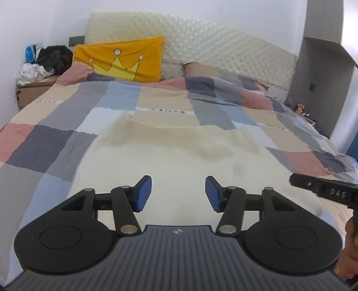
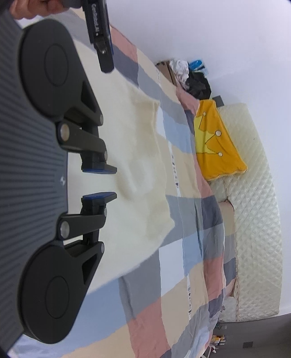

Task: Fold large clothes
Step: 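Move both open grippers over the folded sweater edge, then close the left gripper on the sweater edge while the right gripper grasps it too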

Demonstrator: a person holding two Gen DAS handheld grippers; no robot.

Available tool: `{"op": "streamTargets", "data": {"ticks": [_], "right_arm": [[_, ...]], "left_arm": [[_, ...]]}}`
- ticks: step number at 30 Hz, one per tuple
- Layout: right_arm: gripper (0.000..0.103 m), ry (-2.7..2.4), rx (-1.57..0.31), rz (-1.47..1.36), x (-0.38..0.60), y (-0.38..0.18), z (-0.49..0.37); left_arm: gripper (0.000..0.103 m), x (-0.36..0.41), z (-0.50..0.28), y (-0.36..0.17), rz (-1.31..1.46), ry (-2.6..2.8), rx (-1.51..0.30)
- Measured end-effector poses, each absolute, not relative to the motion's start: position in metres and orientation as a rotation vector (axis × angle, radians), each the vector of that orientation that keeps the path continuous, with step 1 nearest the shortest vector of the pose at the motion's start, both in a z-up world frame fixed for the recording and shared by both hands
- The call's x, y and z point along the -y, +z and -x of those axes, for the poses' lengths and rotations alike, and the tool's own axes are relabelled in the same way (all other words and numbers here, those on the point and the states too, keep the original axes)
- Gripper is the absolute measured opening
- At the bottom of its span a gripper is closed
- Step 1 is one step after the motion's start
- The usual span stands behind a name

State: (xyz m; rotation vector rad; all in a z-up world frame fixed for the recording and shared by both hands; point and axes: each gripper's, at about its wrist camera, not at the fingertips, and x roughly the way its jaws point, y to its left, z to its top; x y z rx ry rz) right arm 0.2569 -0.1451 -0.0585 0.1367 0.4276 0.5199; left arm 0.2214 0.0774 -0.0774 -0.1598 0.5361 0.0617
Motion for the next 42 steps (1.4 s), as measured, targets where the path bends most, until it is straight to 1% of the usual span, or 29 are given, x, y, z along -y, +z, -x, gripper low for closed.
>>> {"op": "streamTargets", "data": {"ticks": [4,11,12,14,17,20,23,26,28,29,30,31,32,33,34,36,42], "right_arm": [[0.021,0.488,-0.425,-0.112,0.146,-0.062,-0.236],[0.021,0.493,-0.413,-0.168,0.157,-0.064,-0.211],[0.021,0.501,-0.416,-0.178,0.158,-0.065,-0.21],[0.021,0.513,-0.434,-0.205,0.161,-0.068,-0.213],[0.021,0.498,-0.498,-0.269,0.165,-0.077,-0.225],[0.021,0.455,-0.556,-0.328,0.17,-0.083,-0.236],[0.022,0.434,-0.611,-0.399,0.178,-0.091,-0.246],[0.028,0.444,-0.658,-0.456,0.182,-0.098,-0.25],[0.033,0.449,-0.672,-0.475,0.183,-0.101,-0.251],[0.035,0.449,-0.678,-0.483,0.183,-0.102,-0.252],[0.042,0.449,-0.683,-0.498,0.184,-0.103,-0.252],[0.055,0.452,-0.688,-0.515,0.186,-0.105,-0.253],[0.064,0.451,-0.697,-0.537,0.188,-0.106,-0.254],[0.081,0.444,-0.712,-0.571,0.19,-0.11,-0.256],[0.088,0.443,-0.725,-0.604,0.192,-0.113,-0.258],[0.086,0.444,-0.763,-0.676,0.197,-0.122,-0.262],[0.087,0.454,-0.846,-0.85,0.204,-0.144,-0.27]], "left_arm": [[0.059,-0.065,-0.197,-0.075,0.155,0.049,-0.53],[0.06,-0.058,-0.163,-0.078,0.169,0.072,-0.522],[0.062,-0.059,-0.161,-0.08,0.177,0.077,-0.525],[0.063,-0.061,-0.161,-0.085,0.192,0.081,-0.541],[0.068,-0.065,-0.17,-0.091,0.206,0.095,-0.558],[0.069,-0.072,-0.183,-0.103,0.221,0.142,-0.602],[0.075,-0.079,-0.19,-0.111,0.246,0.17,-0.636],[0.084,-0.085,-0.195,-0.113,0.265,0.188,-0.643],[0.095,-0.087,-0.198,-0.114,0.271,0.203,-0.641],[0.097,-0.088,-0.199,-0.114,0.275,0.205,-0.64],[0.099,-0.09,-0.199,-0.114,0.284,0.208,-0.64],[0.1,-0.09,-0.199,-0.114,0.292,0.213,-0.644],[0.1,-0.091,-0.2,-0.114,0.293,0.226,-0.646],[0.1,-0.092,-0.2,-0.114,0.286,0.242,-0.643],[0.1,-0.092,-0.2,-0.113,0.28,0.25,-0.642],[0.1,-0.095,-0.201,-0.113,0.299,0.242,-0.645],[0.1,-0.106,-0.204,-0.121,0.447,0.17,-0.688]]}}
